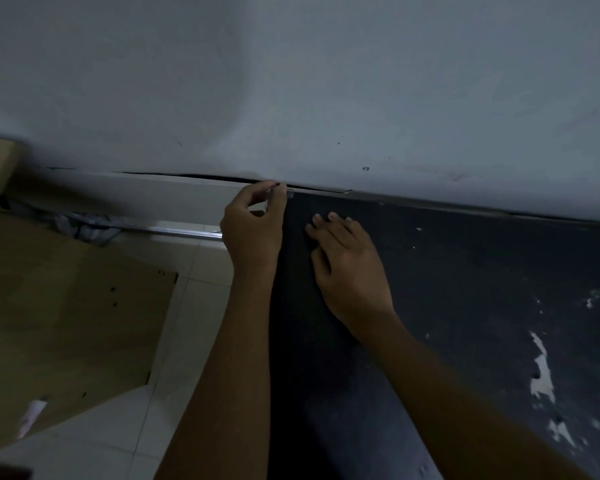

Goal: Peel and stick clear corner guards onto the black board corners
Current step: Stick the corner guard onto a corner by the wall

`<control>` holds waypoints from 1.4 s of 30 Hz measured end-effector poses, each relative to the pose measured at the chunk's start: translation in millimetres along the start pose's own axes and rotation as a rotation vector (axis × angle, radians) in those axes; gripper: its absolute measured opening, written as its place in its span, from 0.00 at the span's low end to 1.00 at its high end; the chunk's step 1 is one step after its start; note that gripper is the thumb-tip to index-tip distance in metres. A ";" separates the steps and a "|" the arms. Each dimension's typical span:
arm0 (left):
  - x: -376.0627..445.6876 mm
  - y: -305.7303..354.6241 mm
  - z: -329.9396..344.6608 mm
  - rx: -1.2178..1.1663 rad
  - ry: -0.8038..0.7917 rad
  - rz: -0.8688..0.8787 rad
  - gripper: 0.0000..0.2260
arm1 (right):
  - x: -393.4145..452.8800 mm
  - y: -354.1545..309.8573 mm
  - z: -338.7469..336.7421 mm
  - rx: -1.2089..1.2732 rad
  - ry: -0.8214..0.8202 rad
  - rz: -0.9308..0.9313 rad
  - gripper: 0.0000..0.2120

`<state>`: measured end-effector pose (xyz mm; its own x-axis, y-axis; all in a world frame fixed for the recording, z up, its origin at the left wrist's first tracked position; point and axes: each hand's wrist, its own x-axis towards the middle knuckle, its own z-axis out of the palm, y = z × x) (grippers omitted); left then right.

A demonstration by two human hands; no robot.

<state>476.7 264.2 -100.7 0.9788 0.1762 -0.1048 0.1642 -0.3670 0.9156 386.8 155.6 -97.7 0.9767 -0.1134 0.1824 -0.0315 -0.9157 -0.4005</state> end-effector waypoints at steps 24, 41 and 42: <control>-9.9 9.6 -7.0 -0.238 0.272 -0.209 0.15 | -1.2 1.7 0.2 0.017 0.014 -0.014 0.16; -6.1 -3.0 4.6 0.234 0.079 0.292 0.12 | -1.4 2.9 1.7 0.056 0.020 -0.014 0.16; -6.2 -3.1 5.7 0.272 0.067 0.306 0.14 | -1.4 3.0 2.0 0.057 0.024 -0.012 0.16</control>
<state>470.7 259.1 -105.1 0.9787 0.0771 0.1905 -0.0984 -0.6381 0.7637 385.7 153.8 -101.0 0.9714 -0.1126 0.2090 -0.0071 -0.8936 -0.4488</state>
